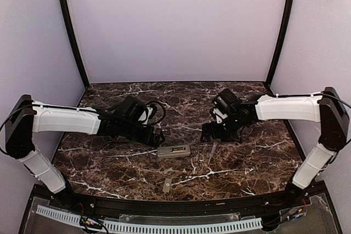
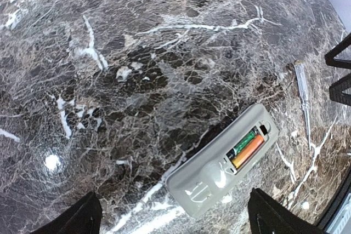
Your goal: Unload the batteries from the remote control
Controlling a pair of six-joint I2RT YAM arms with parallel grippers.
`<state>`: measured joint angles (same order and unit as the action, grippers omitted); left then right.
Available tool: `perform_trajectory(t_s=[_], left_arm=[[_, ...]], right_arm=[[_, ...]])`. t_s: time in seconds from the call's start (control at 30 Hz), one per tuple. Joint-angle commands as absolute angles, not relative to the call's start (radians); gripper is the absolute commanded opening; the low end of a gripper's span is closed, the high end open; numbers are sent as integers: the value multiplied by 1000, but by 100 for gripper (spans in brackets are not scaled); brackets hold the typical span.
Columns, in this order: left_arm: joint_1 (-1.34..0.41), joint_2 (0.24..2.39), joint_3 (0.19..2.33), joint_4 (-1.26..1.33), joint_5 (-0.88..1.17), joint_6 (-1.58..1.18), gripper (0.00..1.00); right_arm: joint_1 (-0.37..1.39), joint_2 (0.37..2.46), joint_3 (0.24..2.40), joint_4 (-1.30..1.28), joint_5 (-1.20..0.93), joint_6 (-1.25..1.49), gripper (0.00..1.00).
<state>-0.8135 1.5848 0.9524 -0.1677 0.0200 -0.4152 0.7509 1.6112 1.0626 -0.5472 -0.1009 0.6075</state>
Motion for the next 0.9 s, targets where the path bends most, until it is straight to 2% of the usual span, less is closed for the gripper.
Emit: perform_trajectory(t_s=[0.0,0.3,0.87], left_arm=[[-856,1535,956,-195,-76,-334,93],[-889,1483,913,-157,-97,-308,89],[-901,1397,814,-100,-82,-302,84]], right_arm=[[799,1670,1141,-639,18,696,95],[834,1758,1214,-770,123,802,86],[820,1903,1312,-790,161,763,48]])
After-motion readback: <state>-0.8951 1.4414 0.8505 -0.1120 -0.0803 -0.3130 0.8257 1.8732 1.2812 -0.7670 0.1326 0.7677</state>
